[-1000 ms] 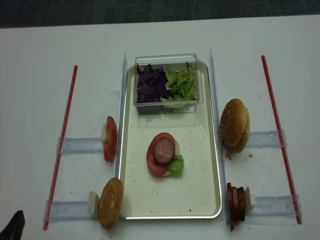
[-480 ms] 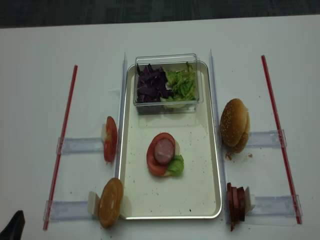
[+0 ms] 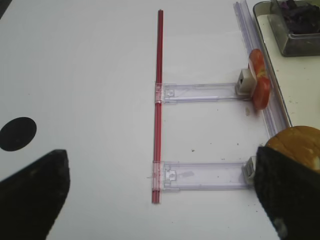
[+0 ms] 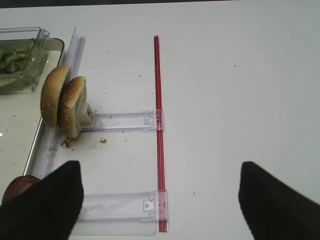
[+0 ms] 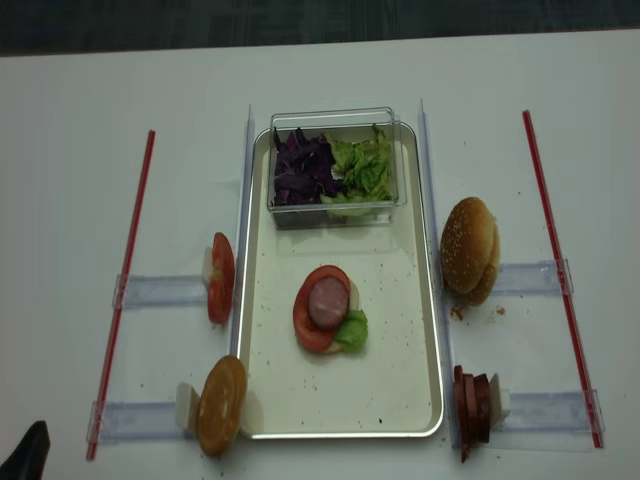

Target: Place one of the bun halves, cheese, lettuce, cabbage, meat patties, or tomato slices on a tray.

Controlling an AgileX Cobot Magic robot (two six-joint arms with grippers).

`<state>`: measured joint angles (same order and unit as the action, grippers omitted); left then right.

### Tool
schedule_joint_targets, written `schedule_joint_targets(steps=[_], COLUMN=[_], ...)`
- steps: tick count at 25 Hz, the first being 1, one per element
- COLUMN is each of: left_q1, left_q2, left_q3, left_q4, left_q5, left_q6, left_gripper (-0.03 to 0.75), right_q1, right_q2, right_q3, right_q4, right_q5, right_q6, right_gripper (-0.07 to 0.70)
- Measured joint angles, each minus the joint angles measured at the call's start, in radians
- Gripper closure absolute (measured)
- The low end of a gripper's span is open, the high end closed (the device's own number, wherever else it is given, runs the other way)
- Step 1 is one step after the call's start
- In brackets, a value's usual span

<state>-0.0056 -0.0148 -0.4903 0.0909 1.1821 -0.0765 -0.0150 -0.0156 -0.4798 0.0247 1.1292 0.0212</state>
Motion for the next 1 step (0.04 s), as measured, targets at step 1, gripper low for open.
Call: schedule_joint_targets(steps=[1], left_q1=[0.000], left_q2=[0.000], left_q3=[0.000], left_q4=[0.000], left_q5=[0.000], left_q6=[0.000], left_gripper=[0.026], right_q1=[0.000], right_q2=[0.000], right_q3=[0.000], right_q4=[0.000], right_q5=[0.000], right_q6=[0.000], right_gripper=[-0.015])
